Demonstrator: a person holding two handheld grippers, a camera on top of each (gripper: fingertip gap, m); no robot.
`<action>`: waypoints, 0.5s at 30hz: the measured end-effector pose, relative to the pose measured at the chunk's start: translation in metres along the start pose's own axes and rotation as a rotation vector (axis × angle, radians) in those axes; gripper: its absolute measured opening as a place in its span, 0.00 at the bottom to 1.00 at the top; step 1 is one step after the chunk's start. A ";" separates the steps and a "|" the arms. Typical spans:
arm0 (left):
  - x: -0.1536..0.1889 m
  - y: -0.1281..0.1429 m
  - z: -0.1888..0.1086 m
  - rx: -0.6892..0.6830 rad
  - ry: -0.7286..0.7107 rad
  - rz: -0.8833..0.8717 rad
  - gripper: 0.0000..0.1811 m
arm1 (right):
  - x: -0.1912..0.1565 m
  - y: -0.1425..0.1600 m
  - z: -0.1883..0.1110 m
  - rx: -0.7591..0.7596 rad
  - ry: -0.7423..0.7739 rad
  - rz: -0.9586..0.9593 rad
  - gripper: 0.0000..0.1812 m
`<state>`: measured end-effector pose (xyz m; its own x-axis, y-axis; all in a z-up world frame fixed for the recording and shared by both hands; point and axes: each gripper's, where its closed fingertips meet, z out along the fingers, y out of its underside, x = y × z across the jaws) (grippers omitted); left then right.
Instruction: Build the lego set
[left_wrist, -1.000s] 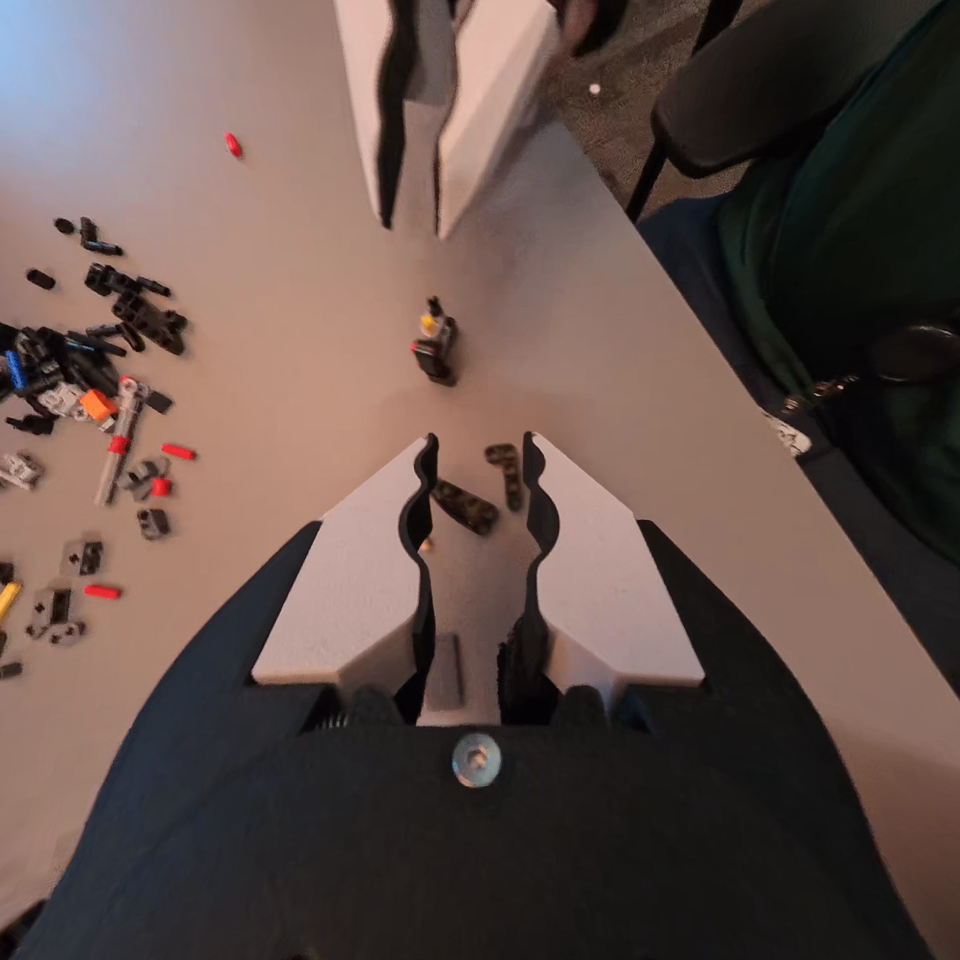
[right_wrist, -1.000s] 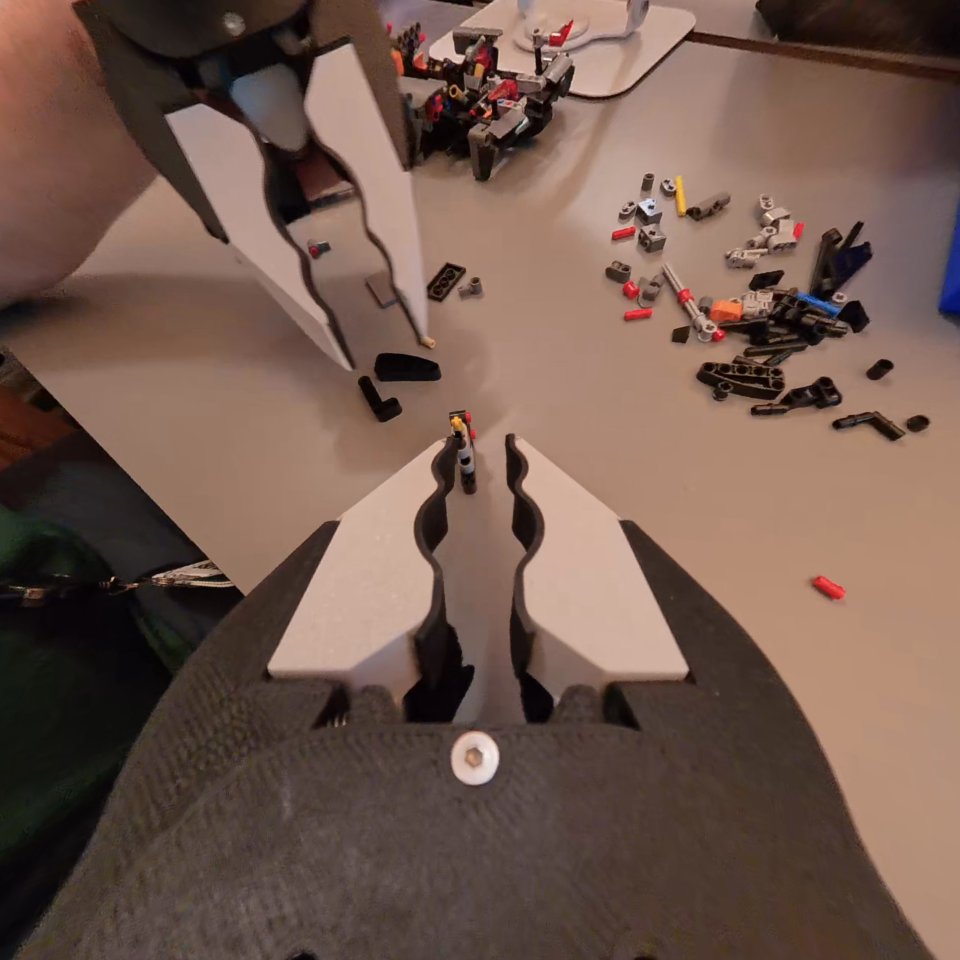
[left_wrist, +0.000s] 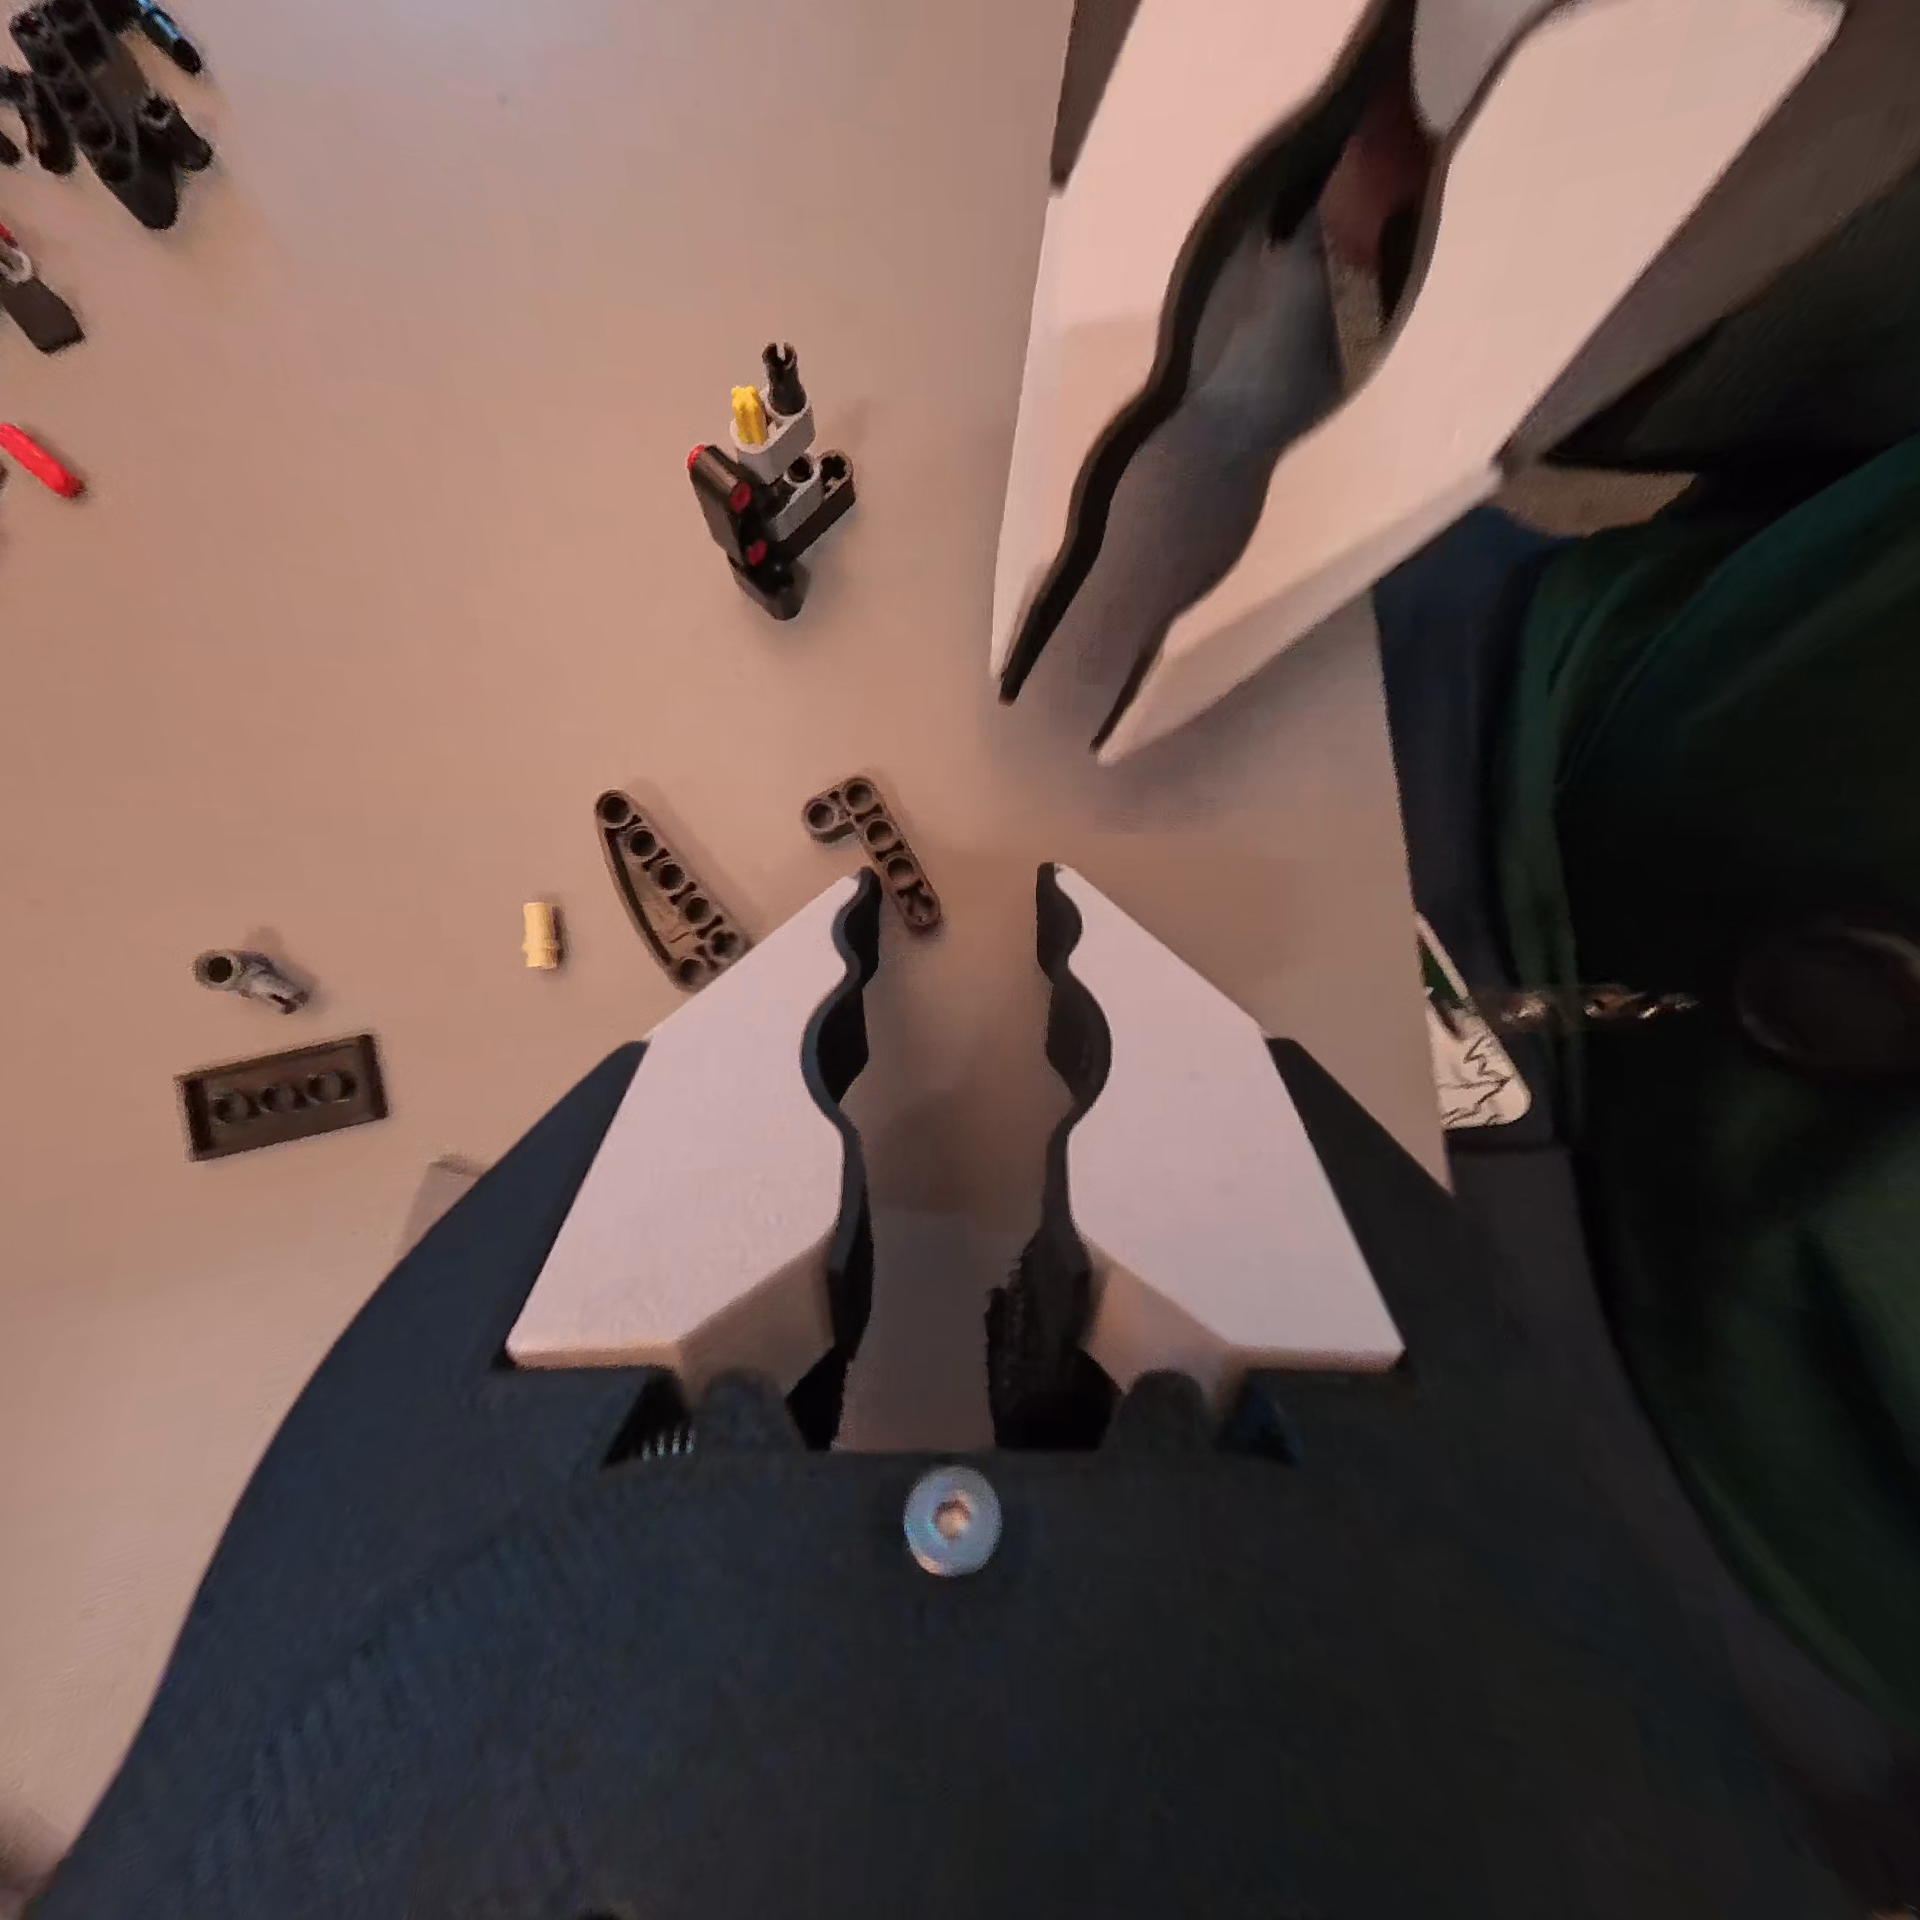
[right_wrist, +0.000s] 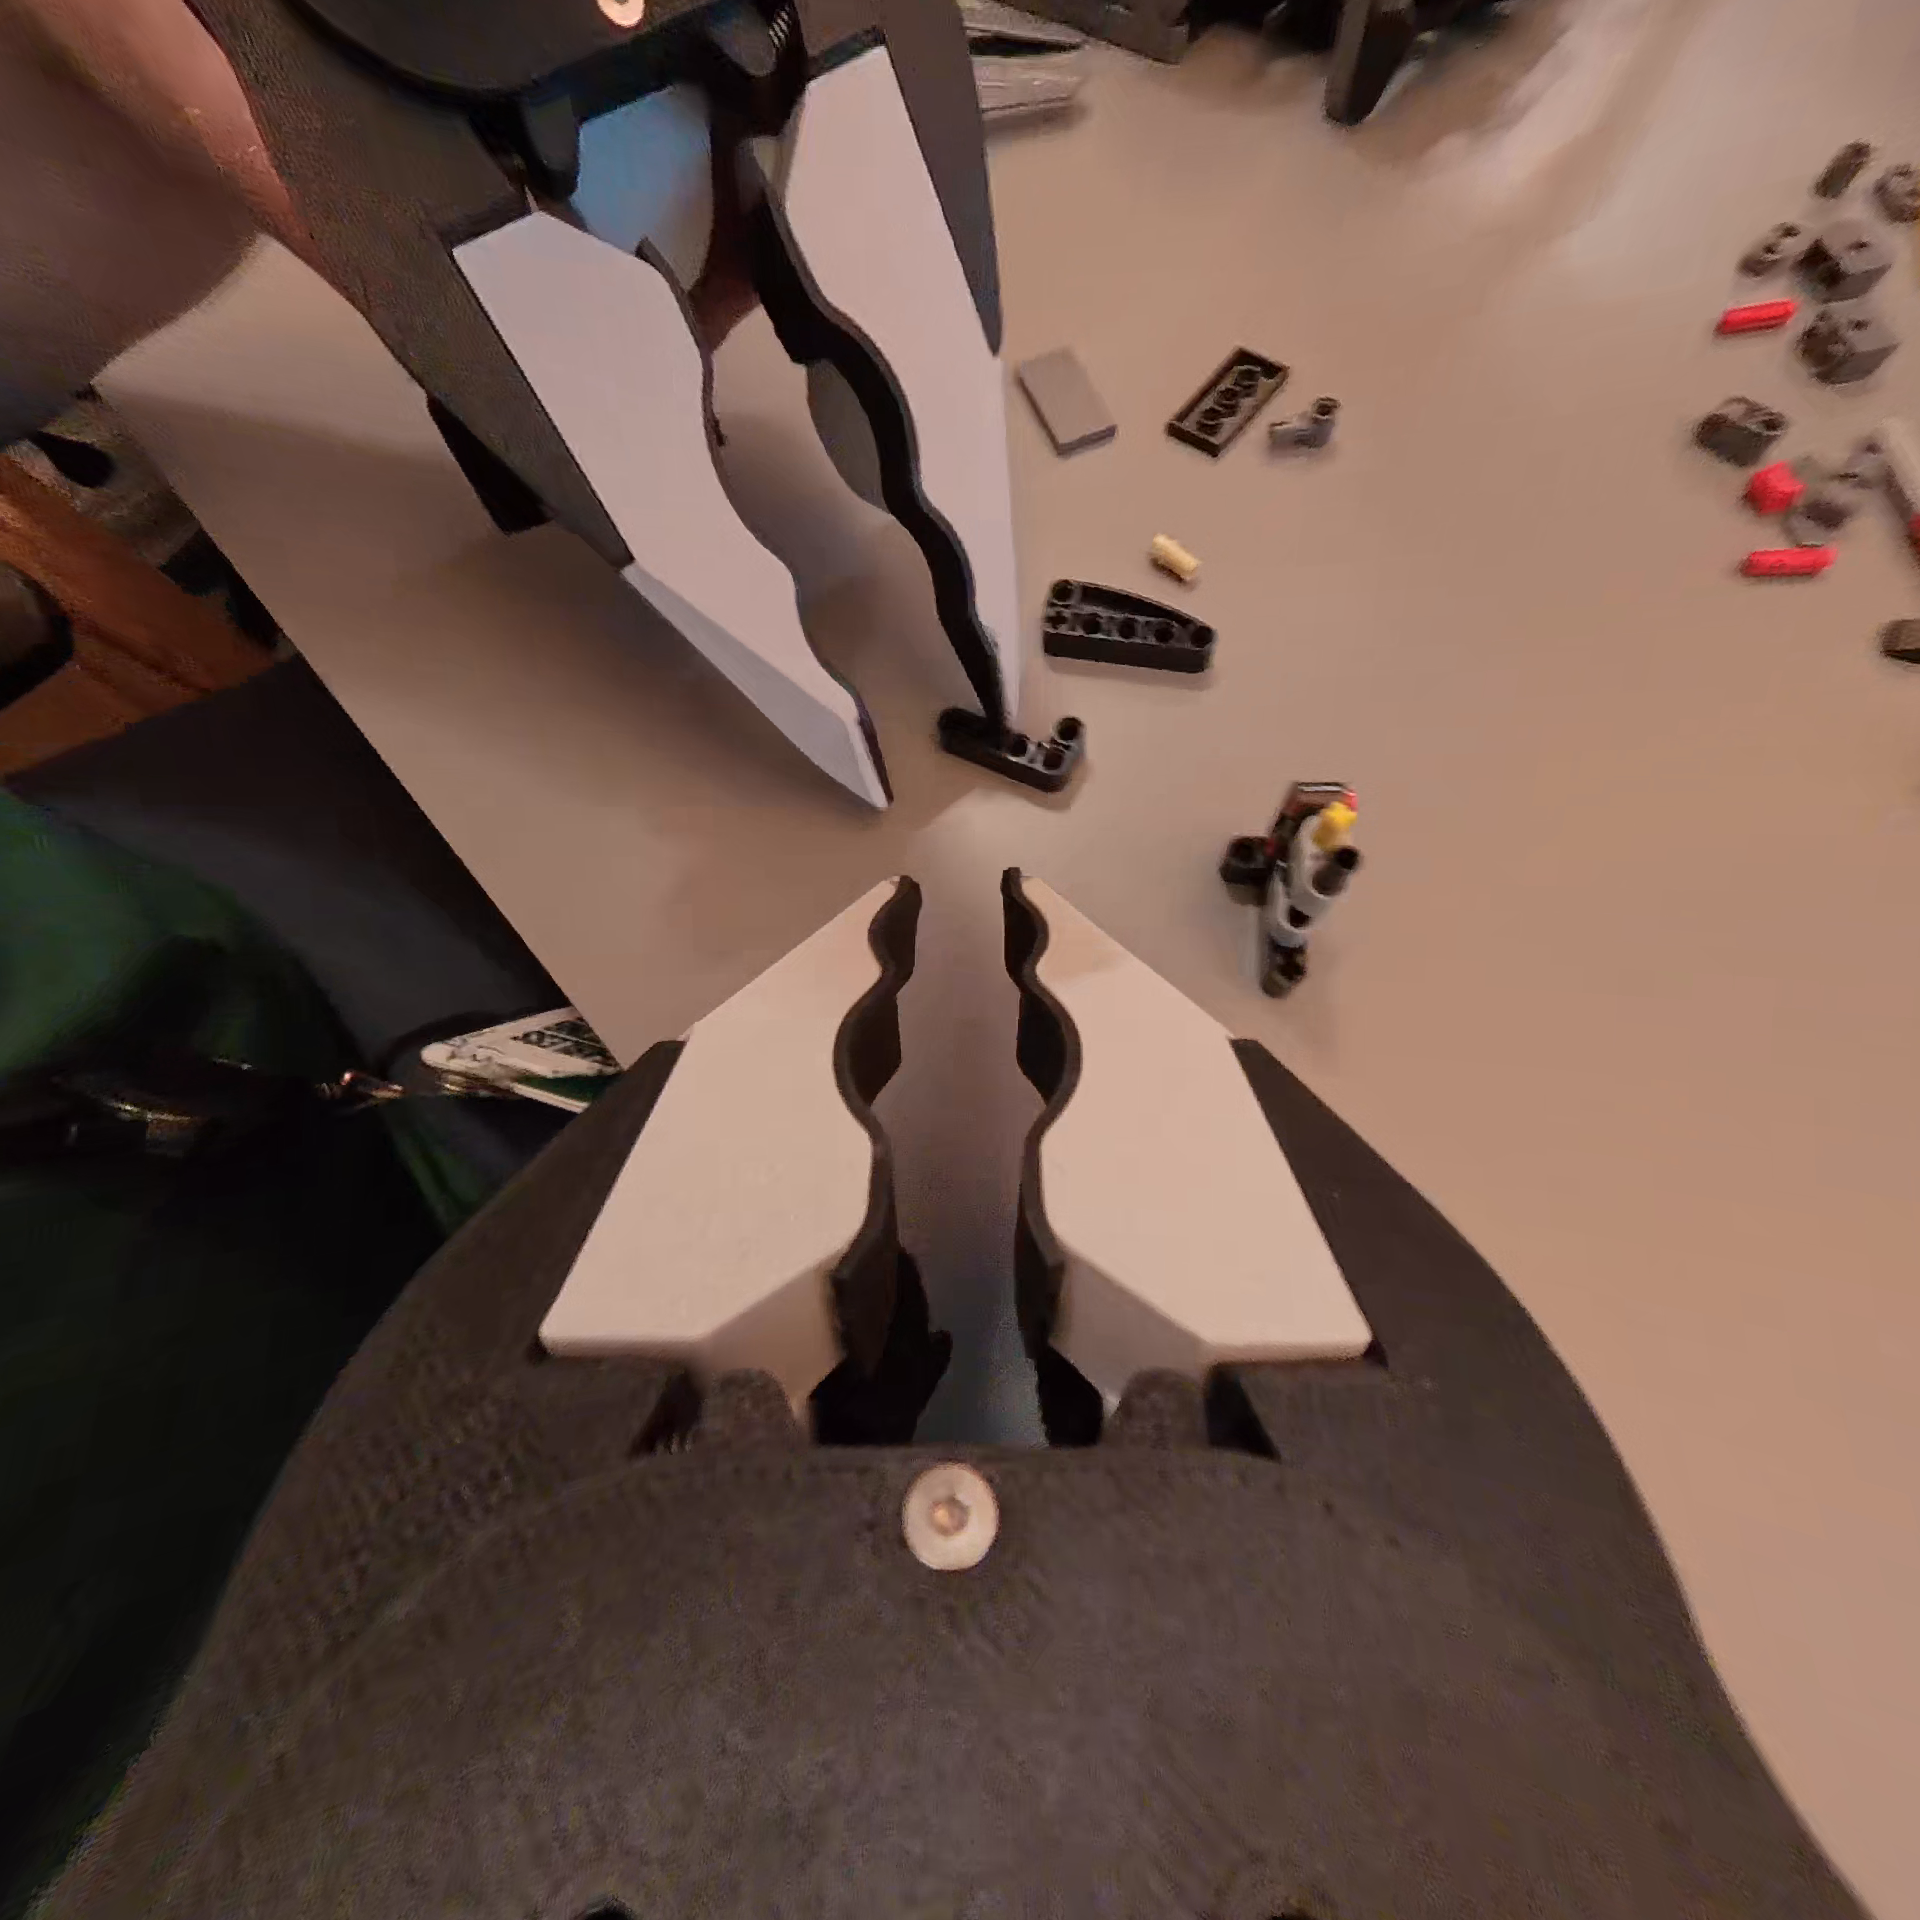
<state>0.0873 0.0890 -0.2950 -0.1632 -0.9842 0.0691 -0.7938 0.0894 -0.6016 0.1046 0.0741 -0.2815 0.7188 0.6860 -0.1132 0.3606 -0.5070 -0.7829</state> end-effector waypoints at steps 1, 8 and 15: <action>0.005 -0.001 0.001 0.007 0.011 -0.028 0.16 | -0.002 -0.001 0.004 0.000 -0.003 0.004 0.09; 0.040 -0.016 0.003 0.127 0.128 -0.106 0.19 | 0.001 0.000 0.012 -0.019 0.016 0.023 0.13; 0.014 -0.009 -0.016 0.144 0.022 -0.109 0.19 | 0.002 0.001 0.014 -0.044 0.048 0.020 0.14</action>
<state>0.0824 0.0770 -0.2762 -0.0950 -0.9831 0.1566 -0.7157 -0.0419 -0.6972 0.0978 0.0827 -0.2911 0.7531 0.6505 -0.0983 0.3712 -0.5436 -0.7528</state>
